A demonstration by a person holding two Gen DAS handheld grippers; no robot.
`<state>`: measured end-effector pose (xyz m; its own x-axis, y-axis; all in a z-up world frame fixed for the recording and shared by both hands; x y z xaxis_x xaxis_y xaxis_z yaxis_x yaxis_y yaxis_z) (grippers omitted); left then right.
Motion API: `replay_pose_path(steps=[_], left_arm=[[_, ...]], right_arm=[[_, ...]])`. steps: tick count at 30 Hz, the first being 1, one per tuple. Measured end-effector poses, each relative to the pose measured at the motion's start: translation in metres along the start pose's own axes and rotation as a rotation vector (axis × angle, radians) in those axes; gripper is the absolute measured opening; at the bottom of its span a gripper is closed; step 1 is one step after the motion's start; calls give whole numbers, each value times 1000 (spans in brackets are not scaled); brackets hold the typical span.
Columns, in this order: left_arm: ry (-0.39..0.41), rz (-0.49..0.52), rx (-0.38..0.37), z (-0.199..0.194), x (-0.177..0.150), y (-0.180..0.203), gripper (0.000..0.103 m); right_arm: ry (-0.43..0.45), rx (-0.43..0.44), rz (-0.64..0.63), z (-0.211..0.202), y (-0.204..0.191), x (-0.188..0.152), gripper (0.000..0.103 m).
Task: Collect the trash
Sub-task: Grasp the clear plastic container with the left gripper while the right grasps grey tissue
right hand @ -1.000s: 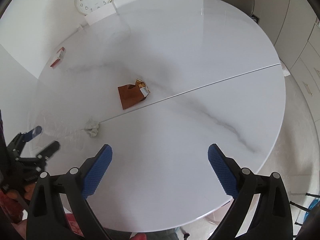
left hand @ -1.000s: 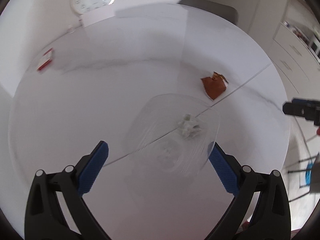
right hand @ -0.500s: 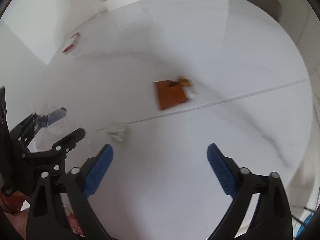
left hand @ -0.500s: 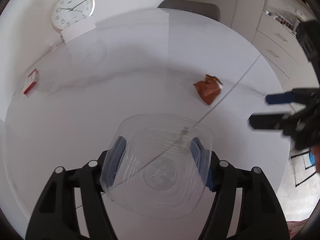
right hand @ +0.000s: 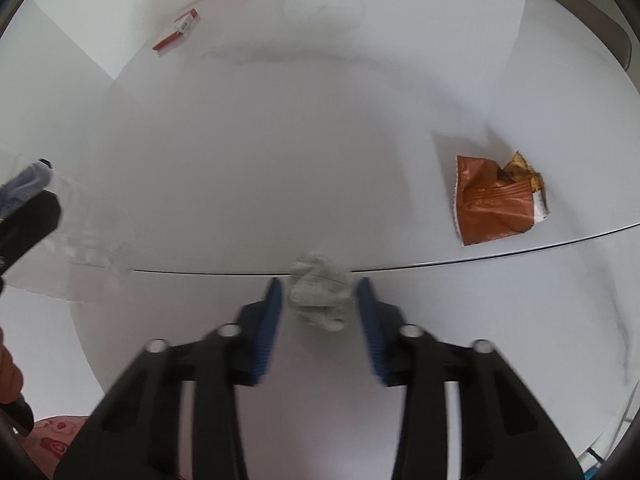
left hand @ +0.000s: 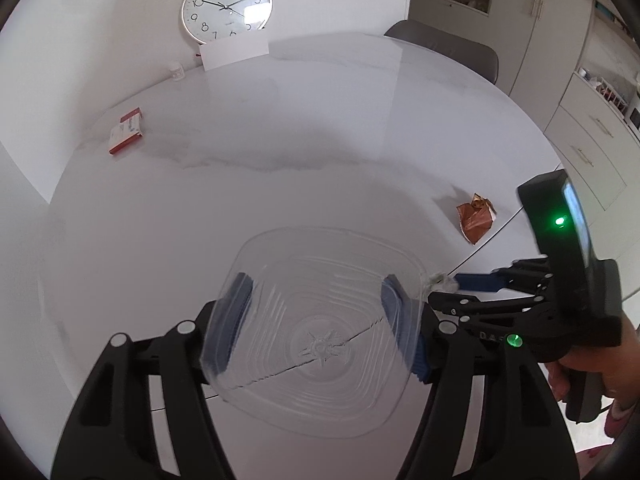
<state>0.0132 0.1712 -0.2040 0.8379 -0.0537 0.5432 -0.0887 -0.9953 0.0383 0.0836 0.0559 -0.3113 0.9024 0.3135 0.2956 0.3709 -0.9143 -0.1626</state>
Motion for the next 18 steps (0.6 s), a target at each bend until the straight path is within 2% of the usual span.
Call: replay_pose_path(steps=[5,10,13,18], left_arm=[[3,38,-12,-5,4,15,65],[23,122,-86,-11,15,57,65],[33,187,-149,-15,21,94,65],[34,303,-266,-22,21,168,65]], right_arm=[[30,8,32,-11,8,-5,29],[90,-3,139,-57,51,-23,29],[132,-47,234,-95,89,-58,29],[181,-183,446,-149,170,-142,29]])
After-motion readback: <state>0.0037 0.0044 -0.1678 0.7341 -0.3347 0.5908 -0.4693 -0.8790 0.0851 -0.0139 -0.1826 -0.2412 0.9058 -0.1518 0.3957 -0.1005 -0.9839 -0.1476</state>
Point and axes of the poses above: each gripper's, at about its wrist camera, not at the fingertips, and z roughly the way its jaws point, y to its right, x to its top, the point moved 5 cm from there along z, roughly the way its jaws point, and after that the axes turned 4 degrees about -x, right-handed, at the moved point
